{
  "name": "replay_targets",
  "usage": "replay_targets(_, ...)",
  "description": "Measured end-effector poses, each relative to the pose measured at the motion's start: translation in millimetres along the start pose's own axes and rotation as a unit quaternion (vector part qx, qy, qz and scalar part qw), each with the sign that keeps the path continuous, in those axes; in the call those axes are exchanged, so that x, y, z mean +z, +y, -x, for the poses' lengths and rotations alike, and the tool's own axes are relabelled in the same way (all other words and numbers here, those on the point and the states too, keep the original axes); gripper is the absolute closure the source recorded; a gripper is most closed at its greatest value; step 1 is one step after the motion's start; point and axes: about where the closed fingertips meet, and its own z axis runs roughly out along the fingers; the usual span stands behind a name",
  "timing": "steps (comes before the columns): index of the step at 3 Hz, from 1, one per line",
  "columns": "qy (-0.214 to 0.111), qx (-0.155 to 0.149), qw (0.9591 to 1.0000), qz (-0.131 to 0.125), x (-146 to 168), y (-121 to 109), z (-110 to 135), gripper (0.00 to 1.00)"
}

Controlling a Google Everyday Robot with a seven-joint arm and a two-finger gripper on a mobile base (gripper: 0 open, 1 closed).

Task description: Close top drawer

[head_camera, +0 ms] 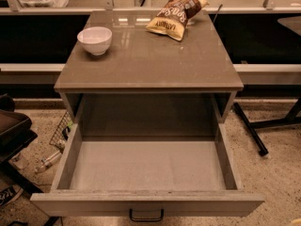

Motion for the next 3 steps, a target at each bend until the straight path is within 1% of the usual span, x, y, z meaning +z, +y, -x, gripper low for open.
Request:
replay_targets(1,0.0,0.0,1.0,-0.001,-0.5,-0.9,0.7,1.0)
replay_targets(2,-0.006,0.009,0.9996,0.026,27.5,9.3,-7.5,1.0)
replay_targets(3,-0.025,0.019,0.9977,0.06,75.3,18.4,-18.3,1.0)
